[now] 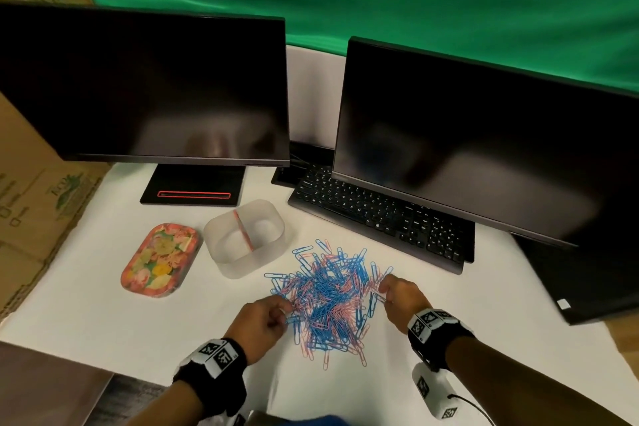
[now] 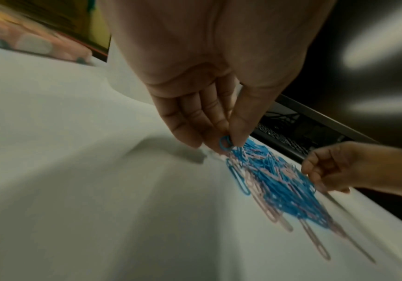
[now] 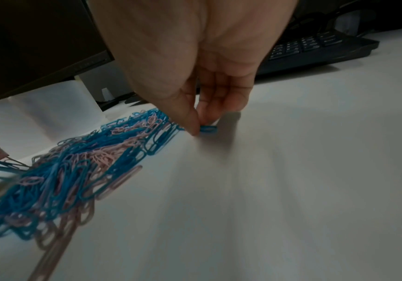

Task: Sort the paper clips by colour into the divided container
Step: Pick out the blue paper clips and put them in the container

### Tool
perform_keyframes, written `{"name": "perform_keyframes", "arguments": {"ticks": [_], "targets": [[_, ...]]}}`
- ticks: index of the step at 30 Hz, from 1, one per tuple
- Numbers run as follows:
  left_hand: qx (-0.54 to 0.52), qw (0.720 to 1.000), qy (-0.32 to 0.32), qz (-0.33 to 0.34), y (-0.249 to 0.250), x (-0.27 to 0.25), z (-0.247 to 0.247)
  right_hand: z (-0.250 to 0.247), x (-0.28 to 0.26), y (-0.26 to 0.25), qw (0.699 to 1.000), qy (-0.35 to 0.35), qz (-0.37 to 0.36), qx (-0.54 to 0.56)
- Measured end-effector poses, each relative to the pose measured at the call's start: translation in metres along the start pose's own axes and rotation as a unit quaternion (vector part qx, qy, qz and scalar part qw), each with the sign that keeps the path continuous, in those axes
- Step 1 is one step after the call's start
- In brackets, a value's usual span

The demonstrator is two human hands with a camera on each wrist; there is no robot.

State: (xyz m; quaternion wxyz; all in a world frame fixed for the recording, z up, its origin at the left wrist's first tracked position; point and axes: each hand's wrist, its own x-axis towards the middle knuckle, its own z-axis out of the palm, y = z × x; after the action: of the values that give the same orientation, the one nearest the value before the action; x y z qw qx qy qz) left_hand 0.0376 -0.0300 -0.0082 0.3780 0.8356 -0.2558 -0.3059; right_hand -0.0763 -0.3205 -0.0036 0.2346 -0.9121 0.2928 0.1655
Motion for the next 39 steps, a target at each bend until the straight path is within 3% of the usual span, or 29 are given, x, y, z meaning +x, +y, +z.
{"name": "perform_keyframes", "arguments": {"ticks": [6,11,18,21,24,27,30,32,33,36,37,39], "targets": [[-0.071,0.996,-0.033,-0.031,0.003,0.004,-0.005,-0.004,0.003,0.002,0.999,-0.05,0.01,-0.008],[-0.132,0.989,-0.029,-0.06,0.005,0.003,-0.006,-0.007,-0.005,0.008,0.999,-0.019,-0.026,0.03],[-0.188,0.978,0.025,-0.082,0.007,0.007,-0.009,-0.015,-0.015,0.017,0.979,0.012,-0.02,0.202],[-0.225,0.968,0.052,-0.093,0.005,0.008,-0.008,-0.014,-0.015,0.016,0.935,-0.019,0.022,0.354],[-0.266,0.953,0.064,-0.127,0.007,0.011,-0.008,-0.015,-0.017,0.008,0.854,-0.061,0.076,0.511],[-0.294,0.94,0.069,-0.158,0.008,0.011,-0.01,-0.015,-0.018,0.0,0.791,-0.082,0.127,0.592],[-0.202,0.967,0.082,-0.134,0.007,0.009,-0.009,-0.011,-0.015,-0.008,0.759,-0.09,0.184,0.619],[-0.066,0.991,0.082,-0.085,0.006,0.007,-0.006,-0.007,-0.01,-0.013,0.767,-0.089,0.221,0.596],[-0.006,0.996,0.071,-0.058,0.006,0.008,-0.005,-0.005,-0.008,-0.016,0.791,-0.084,0.23,0.561],[0.159,0.987,0.017,-0.019,0.002,0.012,0.002,0.004,-0.005,-0.022,0.926,-0.046,0.183,0.326],[0.193,0.981,0.011,-0.02,0.0,0.013,0.004,0.006,-0.006,-0.023,0.957,-0.018,0.163,0.24],[0.216,0.976,0.011,-0.021,-0.002,0.016,0.005,0.011,-0.009,-0.027,0.971,0.013,0.153,0.183]]}}
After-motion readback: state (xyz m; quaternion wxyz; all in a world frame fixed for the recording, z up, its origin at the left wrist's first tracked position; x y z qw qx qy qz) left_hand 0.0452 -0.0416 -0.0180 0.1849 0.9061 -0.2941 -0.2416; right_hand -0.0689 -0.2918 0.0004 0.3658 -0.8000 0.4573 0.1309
